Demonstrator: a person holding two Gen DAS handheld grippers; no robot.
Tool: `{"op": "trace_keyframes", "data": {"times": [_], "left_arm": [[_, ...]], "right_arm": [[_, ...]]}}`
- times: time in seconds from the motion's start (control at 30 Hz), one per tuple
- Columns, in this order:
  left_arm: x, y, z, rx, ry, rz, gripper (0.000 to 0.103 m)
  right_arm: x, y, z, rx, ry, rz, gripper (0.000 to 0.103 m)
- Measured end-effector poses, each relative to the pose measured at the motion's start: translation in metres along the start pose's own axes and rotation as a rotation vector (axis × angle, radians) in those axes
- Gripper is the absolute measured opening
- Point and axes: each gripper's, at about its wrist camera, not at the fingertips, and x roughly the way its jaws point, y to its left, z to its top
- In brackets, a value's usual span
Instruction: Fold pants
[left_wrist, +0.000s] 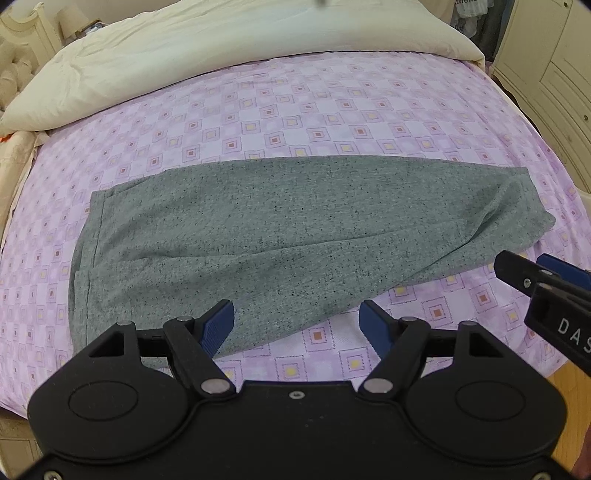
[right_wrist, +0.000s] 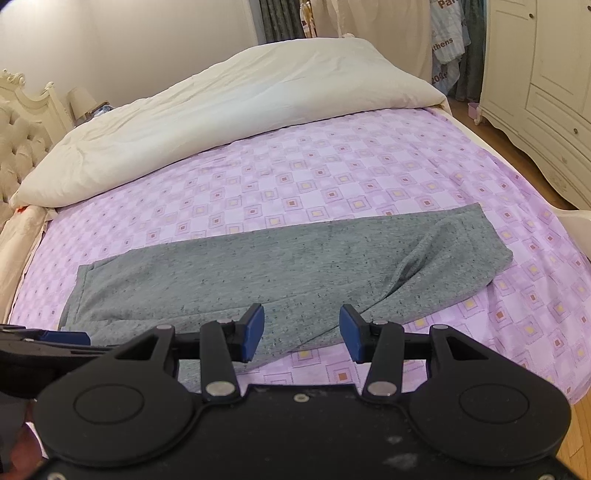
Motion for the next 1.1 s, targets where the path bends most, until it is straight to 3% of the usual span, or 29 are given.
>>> {"op": "trace_keyframes", "data": {"times": [1.1], "left_arm": [[0.015,0.013,0.012,-0.005,0.03,-0.031,0.076]], "right_arm": [[0.015,0.006,0.0,-0.027,0.034,-0.001,0.048]]}}
